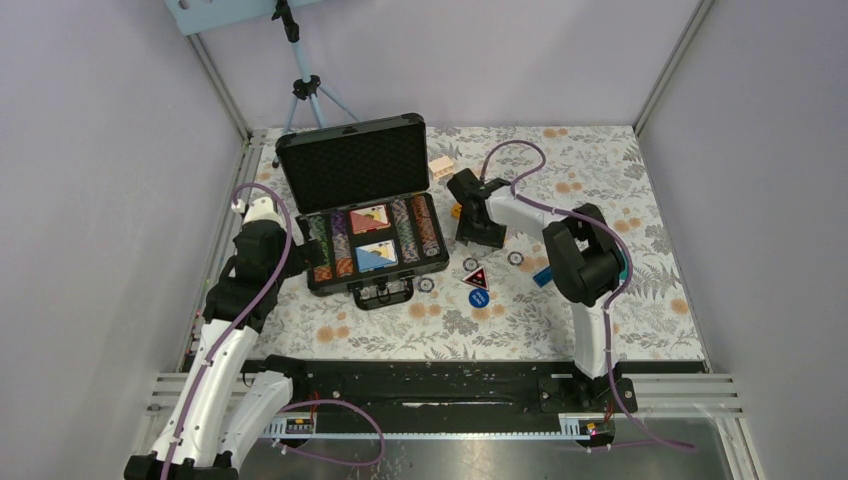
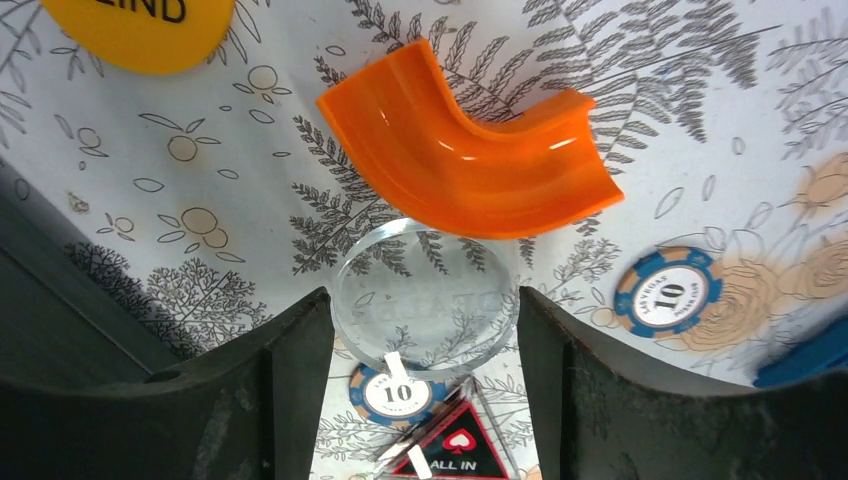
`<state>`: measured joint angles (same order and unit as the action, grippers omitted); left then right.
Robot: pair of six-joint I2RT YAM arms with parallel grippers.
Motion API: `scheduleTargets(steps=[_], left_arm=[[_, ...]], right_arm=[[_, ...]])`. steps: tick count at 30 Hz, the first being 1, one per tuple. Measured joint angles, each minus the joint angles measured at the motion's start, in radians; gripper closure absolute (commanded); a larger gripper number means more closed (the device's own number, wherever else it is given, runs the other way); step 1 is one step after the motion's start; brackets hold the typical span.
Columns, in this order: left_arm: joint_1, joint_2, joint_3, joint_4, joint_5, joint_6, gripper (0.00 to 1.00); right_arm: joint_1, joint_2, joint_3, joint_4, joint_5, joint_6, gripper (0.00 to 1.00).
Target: Pack up texas hold em set
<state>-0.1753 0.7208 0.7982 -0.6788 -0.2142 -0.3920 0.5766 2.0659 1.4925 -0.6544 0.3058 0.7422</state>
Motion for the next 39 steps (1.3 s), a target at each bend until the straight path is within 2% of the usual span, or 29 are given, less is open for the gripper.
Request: scheduleTargets(steps=[10,18,25,33,39], left_arm=[[-0.001,0.0,0.0,0.0,-0.003,0.0,0.01],[-0.001,-0.003,0.0,0.0,-0.009,0.0,0.01],[-0.001,-0.032,0.0,0.0,-0.056,-0.001,0.01],[-0.001,-0.046,0.0,-0.002,-0.094,-0.004,0.01],[-0.001,-0.045,0.0,-0.002,-0.098,-0.004,0.01]], right_arm=[[-0.001,-0.121,0.045,-0.037,0.003,-0.049,0.49],[0.057,-0.095,0.269,-0.119,-0.03,-0.072,0.5],[0.211,0.021,0.484,-0.187,-0.031,-0.096,0.5],[0.307,0.268,0.885,-0.286,-0.04,-0.132,0.51],[0.311,0.343,0.958,-0.288,-0.065,-0.144,0.51]])
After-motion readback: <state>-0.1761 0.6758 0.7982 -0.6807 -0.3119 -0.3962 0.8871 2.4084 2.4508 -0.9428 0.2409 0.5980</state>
